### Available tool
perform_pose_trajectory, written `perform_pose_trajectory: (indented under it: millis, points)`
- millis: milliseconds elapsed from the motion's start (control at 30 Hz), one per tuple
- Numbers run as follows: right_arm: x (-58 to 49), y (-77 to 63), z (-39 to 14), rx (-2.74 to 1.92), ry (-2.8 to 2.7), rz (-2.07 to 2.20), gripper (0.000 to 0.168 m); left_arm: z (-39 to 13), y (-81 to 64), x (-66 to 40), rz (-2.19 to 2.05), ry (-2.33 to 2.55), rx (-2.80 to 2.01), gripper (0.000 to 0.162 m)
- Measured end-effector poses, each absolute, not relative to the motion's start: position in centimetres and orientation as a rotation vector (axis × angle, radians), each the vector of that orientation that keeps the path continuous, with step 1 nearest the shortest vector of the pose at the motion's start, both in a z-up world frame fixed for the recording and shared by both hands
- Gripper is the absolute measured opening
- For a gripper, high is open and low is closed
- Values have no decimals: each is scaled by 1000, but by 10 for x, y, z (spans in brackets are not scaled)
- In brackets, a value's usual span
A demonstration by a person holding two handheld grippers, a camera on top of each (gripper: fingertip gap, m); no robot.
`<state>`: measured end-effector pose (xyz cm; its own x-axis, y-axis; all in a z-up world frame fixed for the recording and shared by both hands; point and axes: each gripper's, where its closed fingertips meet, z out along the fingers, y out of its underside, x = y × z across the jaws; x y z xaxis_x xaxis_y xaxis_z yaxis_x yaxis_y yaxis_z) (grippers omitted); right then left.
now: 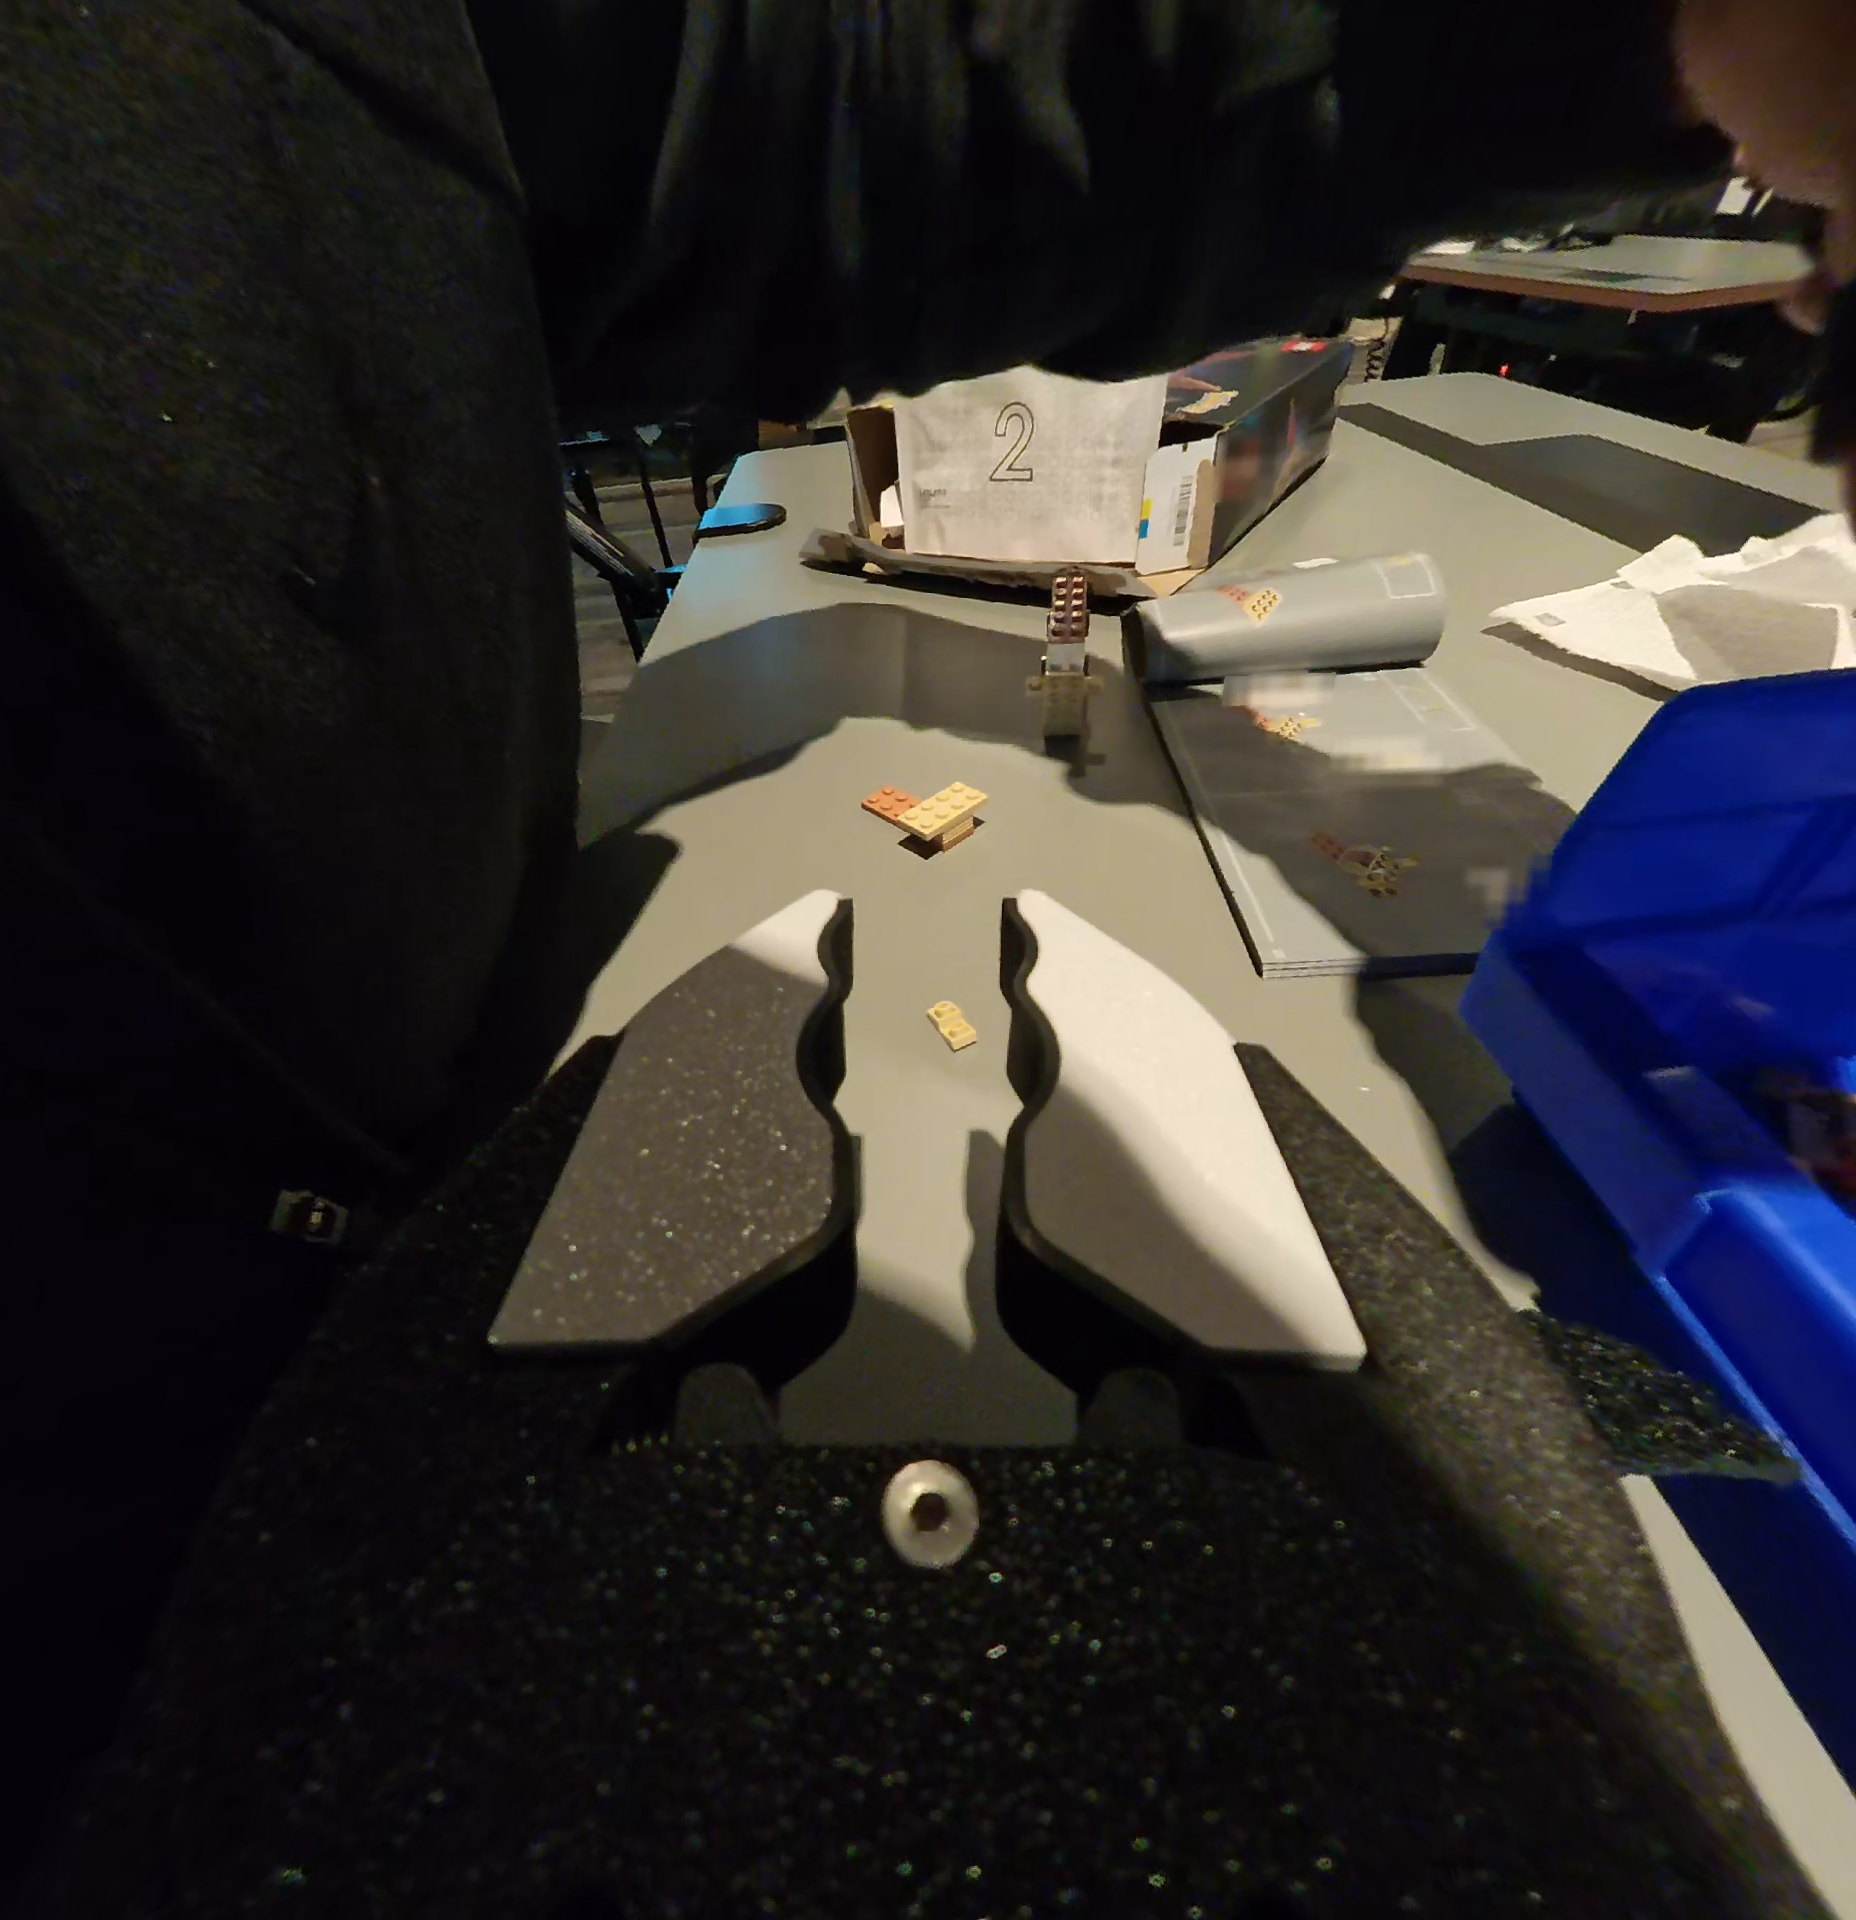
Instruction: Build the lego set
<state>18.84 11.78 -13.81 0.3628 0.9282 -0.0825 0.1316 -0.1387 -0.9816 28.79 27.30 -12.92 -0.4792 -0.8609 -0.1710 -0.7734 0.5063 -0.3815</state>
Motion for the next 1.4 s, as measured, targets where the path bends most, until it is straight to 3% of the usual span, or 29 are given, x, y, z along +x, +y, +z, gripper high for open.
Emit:
perform_pose_trajectory:
  millis: [167,367,567,1400]
  points:
    - [188,117,-138,-1556,-988,937,27,-141,274,295,-290,2538,-1296,20]
    - [187,116,-138,-1555,-992,939,27,-174,268,293,-112,2994,-737,18]
    - [187,116,-139,-1555,-996,947,26,-202,260,291,-175,3221,-553,12]
    - [183,111,-138,-1551,-1012,978,25,-220,273,296,-99,3242,-386,10]
